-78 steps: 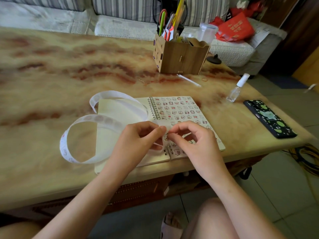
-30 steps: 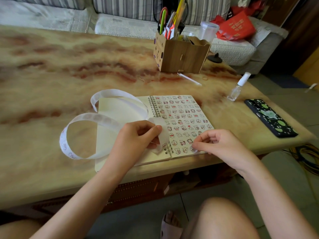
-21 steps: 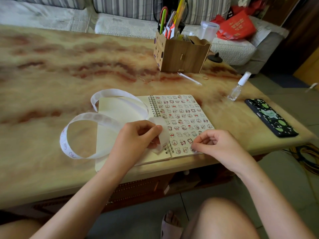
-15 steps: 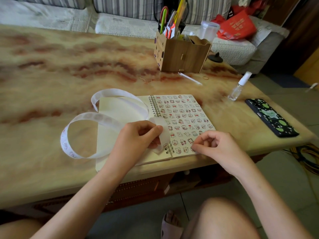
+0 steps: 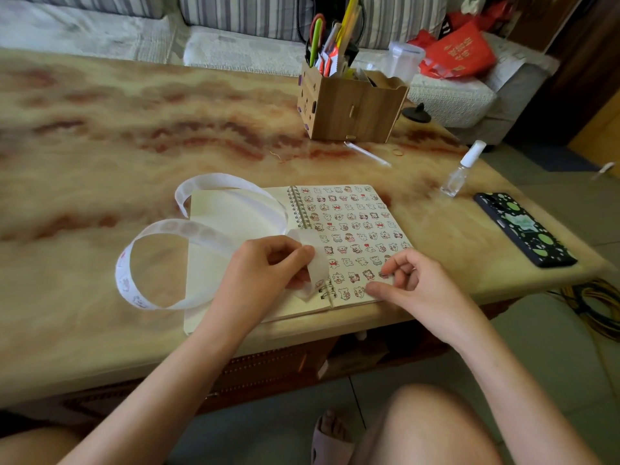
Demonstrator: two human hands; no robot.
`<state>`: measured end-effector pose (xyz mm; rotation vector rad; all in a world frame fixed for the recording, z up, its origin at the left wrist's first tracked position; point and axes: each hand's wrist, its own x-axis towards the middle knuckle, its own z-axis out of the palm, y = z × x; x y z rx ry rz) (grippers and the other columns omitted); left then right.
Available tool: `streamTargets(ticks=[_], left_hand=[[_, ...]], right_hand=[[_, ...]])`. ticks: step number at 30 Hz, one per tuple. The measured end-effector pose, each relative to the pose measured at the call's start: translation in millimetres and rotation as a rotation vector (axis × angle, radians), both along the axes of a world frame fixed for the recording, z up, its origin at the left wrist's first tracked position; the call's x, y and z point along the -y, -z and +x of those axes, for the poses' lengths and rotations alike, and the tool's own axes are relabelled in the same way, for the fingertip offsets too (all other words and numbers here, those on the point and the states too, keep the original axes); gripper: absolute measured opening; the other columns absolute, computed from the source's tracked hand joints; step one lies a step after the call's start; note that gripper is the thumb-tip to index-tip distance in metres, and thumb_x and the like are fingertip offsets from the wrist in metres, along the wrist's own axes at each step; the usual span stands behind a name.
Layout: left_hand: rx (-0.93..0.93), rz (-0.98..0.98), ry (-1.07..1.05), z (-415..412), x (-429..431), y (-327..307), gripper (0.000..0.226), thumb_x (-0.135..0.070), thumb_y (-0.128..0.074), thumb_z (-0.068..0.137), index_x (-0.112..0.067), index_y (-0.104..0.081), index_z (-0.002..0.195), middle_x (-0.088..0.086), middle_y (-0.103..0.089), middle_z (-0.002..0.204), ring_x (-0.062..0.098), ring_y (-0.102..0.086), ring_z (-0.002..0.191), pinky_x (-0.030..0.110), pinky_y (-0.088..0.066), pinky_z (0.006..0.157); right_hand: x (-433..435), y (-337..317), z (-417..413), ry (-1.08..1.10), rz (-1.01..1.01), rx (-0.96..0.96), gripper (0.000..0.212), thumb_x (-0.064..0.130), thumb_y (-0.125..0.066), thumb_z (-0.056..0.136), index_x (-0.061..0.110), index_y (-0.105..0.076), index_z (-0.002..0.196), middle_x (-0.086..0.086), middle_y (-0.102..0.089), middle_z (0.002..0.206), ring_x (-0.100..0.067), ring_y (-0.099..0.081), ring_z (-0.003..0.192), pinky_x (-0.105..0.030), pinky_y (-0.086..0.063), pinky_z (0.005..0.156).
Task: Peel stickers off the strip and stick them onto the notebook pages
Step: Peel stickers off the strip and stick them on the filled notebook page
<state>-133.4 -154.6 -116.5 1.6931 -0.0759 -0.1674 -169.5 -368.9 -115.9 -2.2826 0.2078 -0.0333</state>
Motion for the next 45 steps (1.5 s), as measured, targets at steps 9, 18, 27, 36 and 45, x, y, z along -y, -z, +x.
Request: streamTargets(ticks=[9, 18, 27, 36, 45], left_hand=[[0.002, -0.012, 0.002, -0.1, 0.1, 0.4, 0.017, -0.016, -0.063, 0.088, -0.006, -0.071, 0.077, 0.013, -0.073, 0.073, 0.032, -0.071, 0.073, 0.042, -0.057, 0.081], [0.007, -0.030, -0.001, 0.3, -1.0, 0.0, 0.017, -0.016, -0.061, 0.090, -0.005, -0.070, 0.080, 0.015, -0.073, 0.074, 0.020, -0.068, 0.062, 0.033, -0.058, 0.070], [0.061, -0.112, -0.030, -2.2, -2.1, -6.1, 0.016, -0.017, -0.059, 0.091, -0.003, -0.067, 0.087, 0.007, -0.071, 0.065, 0.024, -0.068, 0.059, 0.035, -0.059, 0.063], [0.100, -0.184, -0.061, -2.2, -1.5, -10.2, 0.015, -0.014, -0.058, 0.092, -0.005, -0.065, 0.083, 0.035, -0.064, 0.085, 0.036, -0.067, 0.073, 0.022, -0.055, 0.054], [0.052, -0.176, 0.048, -4.5, 2.0, -11.0, 0.024, -0.020, -0.058, 0.090, 0.001, -0.068, 0.084, 0.016, -0.070, 0.074, 0.017, -0.067, 0.066, 0.024, -0.057, 0.062]], right_hand=[[5.4, -3.3, 1.3, -0.005, 0.056, -0.025, 0.016, 0.028, -0.074, 0.079, 0.022, -0.063, 0.089, 0.006, -0.051, 0.074, -0.007, -0.046, 0.064, -0.023, -0.042, 0.067], [-4.8, -3.9, 3.6, 0.052, -0.096, -0.008, 0.007, 0.021, -0.065, 0.088, 0.023, -0.059, 0.085, 0.008, -0.052, 0.069, -0.009, -0.047, 0.062, -0.031, -0.044, 0.067], [-32.3, -22.8, -1.1, -0.019, 0.028, 0.212, 0.005, 0.028, -0.063, 0.089, 0.023, -0.064, 0.088, 0.009, -0.066, 0.083, 0.004, -0.057, 0.073, -0.009, -0.044, 0.064], [-63.1, -22.2, -2.4, -0.170, 0.333, 0.274, 0.015, 0.016, -0.074, 0.080, 0.021, -0.067, 0.092, 0.006, -0.070, 0.083, -0.009, -0.065, 0.080, -0.040, -0.055, 0.073], [-58.6, -17.0, -1.2, -0.140, 0.376, 0.326, 0.012, 0.011, -0.071, 0.083, 0.022, -0.069, 0.089, 0.003, -0.070, 0.086, -0.018, -0.064, 0.078, -0.033, -0.054, 0.068]])
